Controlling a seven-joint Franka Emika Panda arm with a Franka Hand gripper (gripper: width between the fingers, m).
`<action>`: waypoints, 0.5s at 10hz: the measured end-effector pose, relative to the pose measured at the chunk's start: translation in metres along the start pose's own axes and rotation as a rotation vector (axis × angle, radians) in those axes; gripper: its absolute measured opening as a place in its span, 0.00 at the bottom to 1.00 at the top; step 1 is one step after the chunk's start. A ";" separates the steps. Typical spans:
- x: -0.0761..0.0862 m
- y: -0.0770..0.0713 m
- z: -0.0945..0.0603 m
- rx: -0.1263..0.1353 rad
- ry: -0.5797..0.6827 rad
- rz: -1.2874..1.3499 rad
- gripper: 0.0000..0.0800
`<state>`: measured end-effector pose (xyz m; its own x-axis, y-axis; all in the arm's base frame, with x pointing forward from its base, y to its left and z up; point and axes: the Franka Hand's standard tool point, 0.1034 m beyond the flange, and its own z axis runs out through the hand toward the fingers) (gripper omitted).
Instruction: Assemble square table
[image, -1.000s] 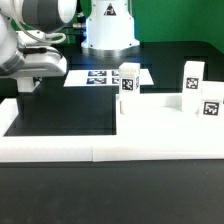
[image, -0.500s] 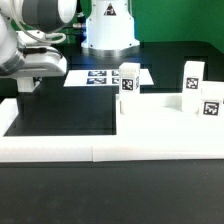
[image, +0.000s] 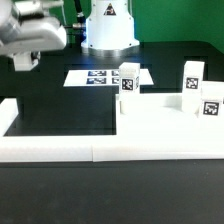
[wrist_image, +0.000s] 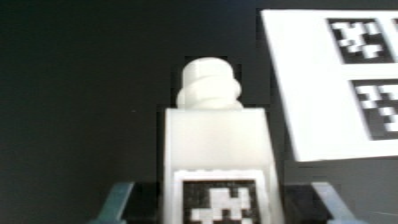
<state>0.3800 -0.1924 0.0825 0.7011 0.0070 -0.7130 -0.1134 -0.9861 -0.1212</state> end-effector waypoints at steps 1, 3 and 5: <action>-0.010 -0.007 -0.012 0.012 -0.001 -0.010 0.36; -0.011 -0.007 -0.019 0.008 0.056 -0.026 0.36; -0.004 -0.007 -0.022 -0.004 0.104 -0.020 0.36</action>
Offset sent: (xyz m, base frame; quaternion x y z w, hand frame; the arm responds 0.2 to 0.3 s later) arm 0.0000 0.0000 0.0000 0.0000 0.0000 0.0000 1.0000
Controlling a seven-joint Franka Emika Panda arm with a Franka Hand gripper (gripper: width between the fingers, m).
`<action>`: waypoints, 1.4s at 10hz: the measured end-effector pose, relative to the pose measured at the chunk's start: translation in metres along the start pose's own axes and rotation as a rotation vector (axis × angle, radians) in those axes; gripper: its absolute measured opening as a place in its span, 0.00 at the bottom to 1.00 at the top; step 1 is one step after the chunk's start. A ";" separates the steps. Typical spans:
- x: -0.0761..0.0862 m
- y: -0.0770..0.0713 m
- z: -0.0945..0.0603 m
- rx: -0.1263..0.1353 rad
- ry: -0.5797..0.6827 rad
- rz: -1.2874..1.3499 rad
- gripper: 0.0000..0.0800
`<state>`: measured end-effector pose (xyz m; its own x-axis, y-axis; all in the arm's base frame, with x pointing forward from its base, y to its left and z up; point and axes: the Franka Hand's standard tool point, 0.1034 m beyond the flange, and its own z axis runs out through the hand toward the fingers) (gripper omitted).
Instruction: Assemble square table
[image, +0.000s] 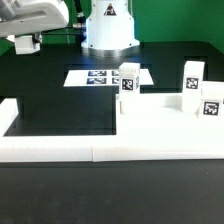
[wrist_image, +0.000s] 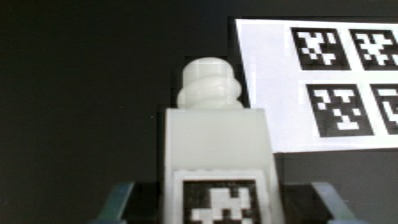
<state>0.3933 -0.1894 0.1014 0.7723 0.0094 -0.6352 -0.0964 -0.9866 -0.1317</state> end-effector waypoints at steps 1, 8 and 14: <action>0.015 -0.017 -0.022 -0.030 0.114 0.027 0.36; 0.084 -0.105 -0.123 -0.163 0.716 0.057 0.36; 0.140 -0.185 -0.130 -0.143 1.219 0.115 0.36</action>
Offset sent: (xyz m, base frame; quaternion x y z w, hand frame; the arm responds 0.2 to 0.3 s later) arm 0.1000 0.0640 0.0352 -0.0895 0.1623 0.0466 0.9816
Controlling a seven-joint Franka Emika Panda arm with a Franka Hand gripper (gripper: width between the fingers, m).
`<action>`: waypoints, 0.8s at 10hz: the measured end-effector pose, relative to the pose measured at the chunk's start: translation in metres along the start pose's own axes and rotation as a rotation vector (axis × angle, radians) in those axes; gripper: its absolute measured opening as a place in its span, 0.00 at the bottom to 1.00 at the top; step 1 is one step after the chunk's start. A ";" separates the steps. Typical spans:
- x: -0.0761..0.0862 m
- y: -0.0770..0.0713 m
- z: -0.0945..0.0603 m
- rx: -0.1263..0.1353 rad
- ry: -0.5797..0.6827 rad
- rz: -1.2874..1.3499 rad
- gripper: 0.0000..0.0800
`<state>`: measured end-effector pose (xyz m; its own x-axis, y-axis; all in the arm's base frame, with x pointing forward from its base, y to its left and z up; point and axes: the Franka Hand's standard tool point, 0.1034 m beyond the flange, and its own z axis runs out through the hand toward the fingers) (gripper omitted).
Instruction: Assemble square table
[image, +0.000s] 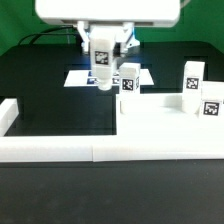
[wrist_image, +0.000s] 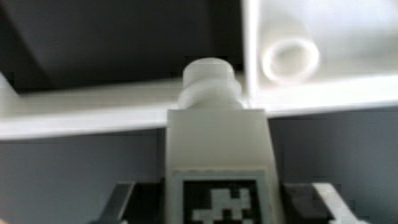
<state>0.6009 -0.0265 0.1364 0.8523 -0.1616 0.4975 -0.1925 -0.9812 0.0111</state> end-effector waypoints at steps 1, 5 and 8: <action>0.010 -0.010 -0.005 0.012 0.058 0.010 0.36; 0.012 -0.011 -0.007 0.008 0.139 -0.007 0.36; 0.003 -0.017 0.000 0.008 0.145 -0.015 0.36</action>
Offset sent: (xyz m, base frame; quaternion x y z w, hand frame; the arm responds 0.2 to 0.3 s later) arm 0.0000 0.0000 0.0000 0.0000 0.0000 0.0000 1.0000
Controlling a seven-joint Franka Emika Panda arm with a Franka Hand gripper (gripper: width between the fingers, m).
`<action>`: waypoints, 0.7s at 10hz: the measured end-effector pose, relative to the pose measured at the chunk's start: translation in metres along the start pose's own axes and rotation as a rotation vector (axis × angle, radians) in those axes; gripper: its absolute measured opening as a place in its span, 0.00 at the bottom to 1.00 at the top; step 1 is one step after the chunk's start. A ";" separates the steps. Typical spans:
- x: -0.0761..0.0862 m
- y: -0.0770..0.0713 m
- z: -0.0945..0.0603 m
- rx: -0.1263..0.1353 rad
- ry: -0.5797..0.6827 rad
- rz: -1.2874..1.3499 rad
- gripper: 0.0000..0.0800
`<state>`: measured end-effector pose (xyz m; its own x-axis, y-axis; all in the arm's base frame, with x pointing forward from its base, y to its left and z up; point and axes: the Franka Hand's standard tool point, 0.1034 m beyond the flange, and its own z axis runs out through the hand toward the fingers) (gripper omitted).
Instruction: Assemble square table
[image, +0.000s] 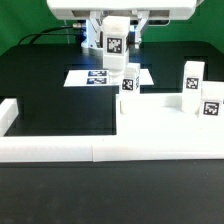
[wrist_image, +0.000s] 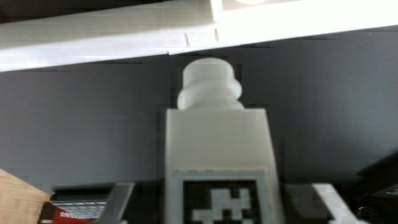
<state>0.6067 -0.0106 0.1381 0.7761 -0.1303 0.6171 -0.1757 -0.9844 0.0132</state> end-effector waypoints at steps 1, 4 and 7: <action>-0.010 -0.013 0.009 0.007 -0.015 -0.002 0.36; -0.016 -0.021 0.021 0.007 -0.027 -0.011 0.36; -0.034 -0.018 0.033 -0.004 -0.056 -0.027 0.36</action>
Offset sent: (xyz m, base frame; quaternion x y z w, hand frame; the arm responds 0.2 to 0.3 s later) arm 0.0080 0.0067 -0.0186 -0.0022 0.0074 0.0041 1.0000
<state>0.6032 0.0075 0.0909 0.8131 -0.1103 0.5715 -0.1568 -0.9871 0.0325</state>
